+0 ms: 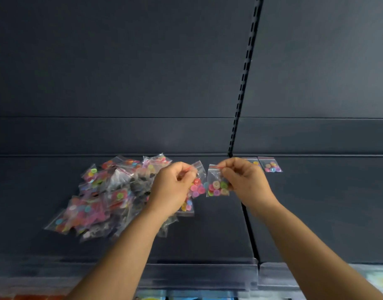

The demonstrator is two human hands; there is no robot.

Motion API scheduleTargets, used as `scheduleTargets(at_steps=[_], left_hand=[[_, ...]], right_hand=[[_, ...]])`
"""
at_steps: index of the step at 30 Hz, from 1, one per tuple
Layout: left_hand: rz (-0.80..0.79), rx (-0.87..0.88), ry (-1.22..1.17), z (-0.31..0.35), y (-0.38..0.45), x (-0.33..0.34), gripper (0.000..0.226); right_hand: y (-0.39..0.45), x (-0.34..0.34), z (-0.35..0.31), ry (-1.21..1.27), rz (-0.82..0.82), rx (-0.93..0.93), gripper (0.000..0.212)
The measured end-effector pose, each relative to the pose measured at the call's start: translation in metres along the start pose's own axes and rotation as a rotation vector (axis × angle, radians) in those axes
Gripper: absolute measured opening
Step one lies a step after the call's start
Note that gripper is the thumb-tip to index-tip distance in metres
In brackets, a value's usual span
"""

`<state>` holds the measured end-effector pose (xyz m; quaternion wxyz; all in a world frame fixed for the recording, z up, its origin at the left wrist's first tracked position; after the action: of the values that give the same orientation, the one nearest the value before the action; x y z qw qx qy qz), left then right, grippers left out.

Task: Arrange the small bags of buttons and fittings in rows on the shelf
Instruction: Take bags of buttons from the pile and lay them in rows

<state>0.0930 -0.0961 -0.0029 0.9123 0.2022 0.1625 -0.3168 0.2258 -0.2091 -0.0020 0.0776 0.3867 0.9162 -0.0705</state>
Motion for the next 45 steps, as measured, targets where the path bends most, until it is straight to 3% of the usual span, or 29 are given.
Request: scheduleTargets(at_steps=[14, 23, 26, 29, 34, 38, 45], left_hand=[[-0.18, 0.001, 0.047, 0.066, 0.053, 0.207, 0.011], [-0.197, 0.044, 0.307, 0.076, 0.087, 0.28, 0.014], [-0.214, 0.078, 0.469, 0.075, 0.094, 0.287, 0.024], [-0.257, 0.226, 0.712, 0.074, 0.088, 0.284, 0.043], [-0.509, 0.362, 0.815, 0.07, 0.054, 0.285, 0.047], [-0.583, 0.299, 0.823, 0.061, 0.054, 0.286, 0.054], [-0.593, 0.313, 0.823, 0.062, 0.061, 0.285, 0.054]], right_hand=[[0.063, -0.208, 0.056, -0.247, 0.288, 0.133, 0.016], [0.106, -0.247, 0.075, -0.38, 0.273, 0.124, 0.013], [0.112, -0.248, 0.078, -0.462, 0.254, 0.116, 0.023], [0.108, -0.25, 0.082, -0.68, 0.225, -0.017, 0.038], [0.084, -0.244, 0.088, -0.974, 0.056, -0.178, 0.032], [0.081, -0.237, 0.091, -1.09, -0.138, -0.104, 0.046], [0.08, -0.235, 0.088, -1.123, -0.21, -0.014, 0.054]])
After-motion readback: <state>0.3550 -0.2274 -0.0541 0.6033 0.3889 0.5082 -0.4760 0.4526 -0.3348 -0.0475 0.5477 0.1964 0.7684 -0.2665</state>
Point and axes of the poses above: each hand's wrist, its own y-axis towards the middle knuckle, its own x-axis out of the palm, z = x × y, the point moved 1 cm from there along y, towards the middle knuckle, and after that the axes turned 7 degrees about x, right-handed, at the moved point
